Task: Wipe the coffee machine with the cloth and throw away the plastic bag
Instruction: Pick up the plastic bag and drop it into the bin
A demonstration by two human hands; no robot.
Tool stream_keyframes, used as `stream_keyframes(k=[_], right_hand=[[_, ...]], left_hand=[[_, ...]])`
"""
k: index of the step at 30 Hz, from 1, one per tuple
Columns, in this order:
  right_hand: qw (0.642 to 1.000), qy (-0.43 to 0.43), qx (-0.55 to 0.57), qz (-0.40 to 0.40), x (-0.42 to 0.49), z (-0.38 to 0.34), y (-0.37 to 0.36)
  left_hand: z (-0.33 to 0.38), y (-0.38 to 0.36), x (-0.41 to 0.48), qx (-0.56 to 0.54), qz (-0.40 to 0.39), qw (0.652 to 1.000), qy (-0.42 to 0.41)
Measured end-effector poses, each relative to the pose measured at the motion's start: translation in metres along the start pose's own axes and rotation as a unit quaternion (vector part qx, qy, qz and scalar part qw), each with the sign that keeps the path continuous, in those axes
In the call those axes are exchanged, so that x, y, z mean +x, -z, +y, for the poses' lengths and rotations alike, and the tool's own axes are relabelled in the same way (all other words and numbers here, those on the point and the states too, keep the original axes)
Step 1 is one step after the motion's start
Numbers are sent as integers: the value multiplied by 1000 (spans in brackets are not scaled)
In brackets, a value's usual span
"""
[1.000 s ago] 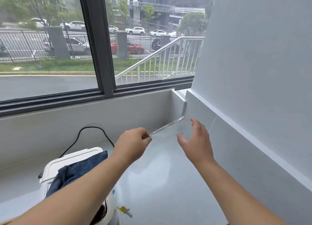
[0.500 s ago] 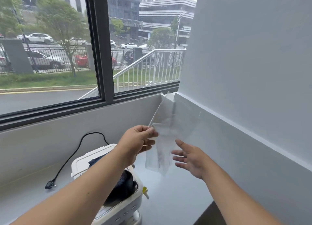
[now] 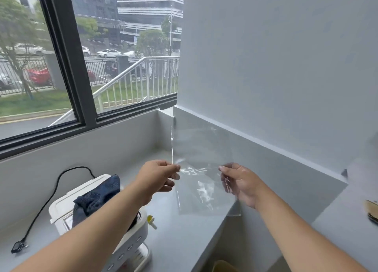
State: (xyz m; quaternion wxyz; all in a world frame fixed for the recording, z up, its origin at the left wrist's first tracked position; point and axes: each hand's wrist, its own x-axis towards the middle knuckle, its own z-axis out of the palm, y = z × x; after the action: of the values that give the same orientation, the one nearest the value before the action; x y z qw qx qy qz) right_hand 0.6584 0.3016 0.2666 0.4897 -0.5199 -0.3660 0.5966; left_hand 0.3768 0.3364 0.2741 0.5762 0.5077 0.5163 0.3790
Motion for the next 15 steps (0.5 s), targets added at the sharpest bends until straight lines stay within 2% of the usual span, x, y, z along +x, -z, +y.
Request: stream_keyframes(k=[5,15], right_hand=[[998,10,-65,27,-12,-10,57],[997,21,-36,65,-16,-22,176]], left_hand=[[2,-46,18,24,-40,999,17],[5,-161,63,-14,-111,993,27]])
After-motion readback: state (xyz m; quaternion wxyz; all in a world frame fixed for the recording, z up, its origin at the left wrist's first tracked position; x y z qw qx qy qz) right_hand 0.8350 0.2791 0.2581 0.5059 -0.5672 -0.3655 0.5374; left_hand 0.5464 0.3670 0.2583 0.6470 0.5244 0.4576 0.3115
